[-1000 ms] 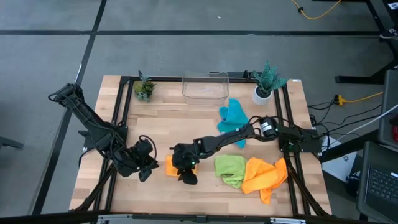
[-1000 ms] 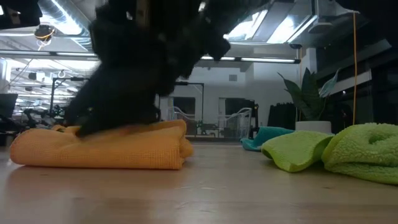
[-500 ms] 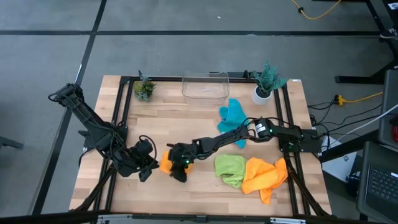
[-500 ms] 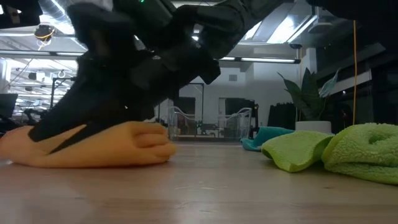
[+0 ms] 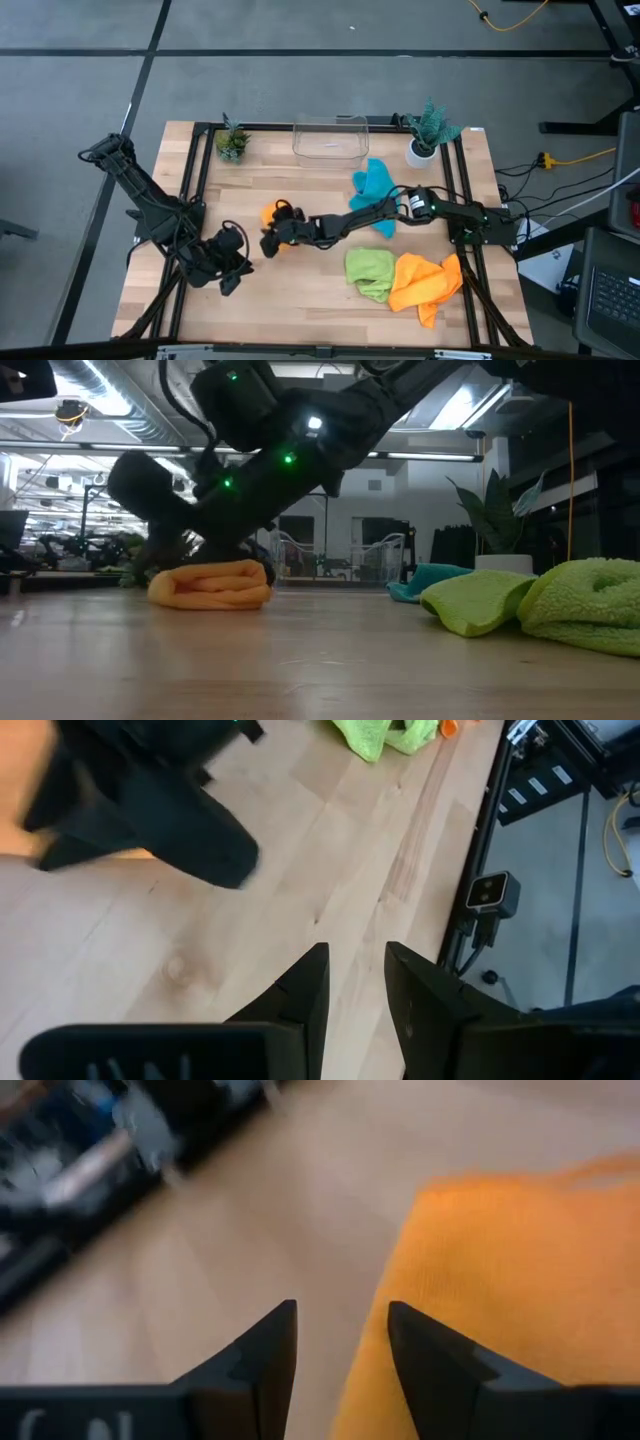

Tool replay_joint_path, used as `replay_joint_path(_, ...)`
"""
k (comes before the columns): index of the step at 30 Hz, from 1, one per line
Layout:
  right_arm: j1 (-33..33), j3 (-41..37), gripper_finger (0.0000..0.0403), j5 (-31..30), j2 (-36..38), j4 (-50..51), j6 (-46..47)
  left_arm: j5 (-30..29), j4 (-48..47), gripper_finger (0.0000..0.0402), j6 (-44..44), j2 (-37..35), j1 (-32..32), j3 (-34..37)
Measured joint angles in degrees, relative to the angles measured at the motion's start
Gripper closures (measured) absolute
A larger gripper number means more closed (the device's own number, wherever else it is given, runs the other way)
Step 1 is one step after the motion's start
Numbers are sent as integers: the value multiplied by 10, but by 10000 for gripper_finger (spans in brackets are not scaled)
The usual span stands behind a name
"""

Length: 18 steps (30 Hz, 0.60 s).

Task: Fold microfiber towels
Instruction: Fold the orange towel

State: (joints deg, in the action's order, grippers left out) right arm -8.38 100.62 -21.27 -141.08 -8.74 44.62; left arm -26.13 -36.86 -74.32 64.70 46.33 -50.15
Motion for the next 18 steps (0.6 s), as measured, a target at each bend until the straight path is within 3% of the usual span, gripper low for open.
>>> replay_joint_path(4,-1,4,241,0,13,-31,-3,-1,0,310,0,0,6,0)
replay_joint_path(9,5,6,241,-2,64,-16,-77,-2,0,310,-1,0,11,0)
replay_joint_path(18,37,6,241,-3,183,216,-185,-28,1,310,-4,0,11,0)
